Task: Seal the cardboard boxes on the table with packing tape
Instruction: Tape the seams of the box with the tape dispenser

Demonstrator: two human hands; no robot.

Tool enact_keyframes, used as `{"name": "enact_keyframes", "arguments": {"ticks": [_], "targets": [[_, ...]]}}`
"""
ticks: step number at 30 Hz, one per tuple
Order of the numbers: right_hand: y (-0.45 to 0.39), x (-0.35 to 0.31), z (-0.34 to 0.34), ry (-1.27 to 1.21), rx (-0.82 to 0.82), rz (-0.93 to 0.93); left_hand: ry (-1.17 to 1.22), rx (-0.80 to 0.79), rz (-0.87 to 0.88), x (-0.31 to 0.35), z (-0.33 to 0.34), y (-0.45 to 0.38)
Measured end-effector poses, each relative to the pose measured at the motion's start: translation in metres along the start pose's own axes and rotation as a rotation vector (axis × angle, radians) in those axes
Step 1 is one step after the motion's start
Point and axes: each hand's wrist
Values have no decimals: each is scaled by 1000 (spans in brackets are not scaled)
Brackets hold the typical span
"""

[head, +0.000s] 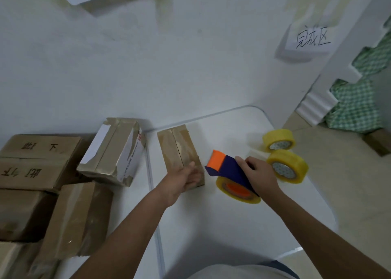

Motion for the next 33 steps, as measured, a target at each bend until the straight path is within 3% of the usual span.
{"name": "enact_keyframes", "arguments": {"ticks": [5,11,19,25,33], "targets": [[6,-15,6,81,-41,-99,290,-94,-121,4,1,6],[8,-20,14,129,-74,-138,290,-107,-51,3,-8,17],[3,-24,20,191,-126,-158,147,1,11,1,-11,19],[-5,-32,19,359,-207,-177,-64,257,94,-10,-7,15],[-24,-58,23,446,-344,-201,-59,366,171,-10,-20,13]]}}
Point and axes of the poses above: each hand's wrist, its own y-axis away from the middle knuckle, its own z-axis out of the palm, x = y × z, and after that the axes turned 13 degrees about -y, right-handed
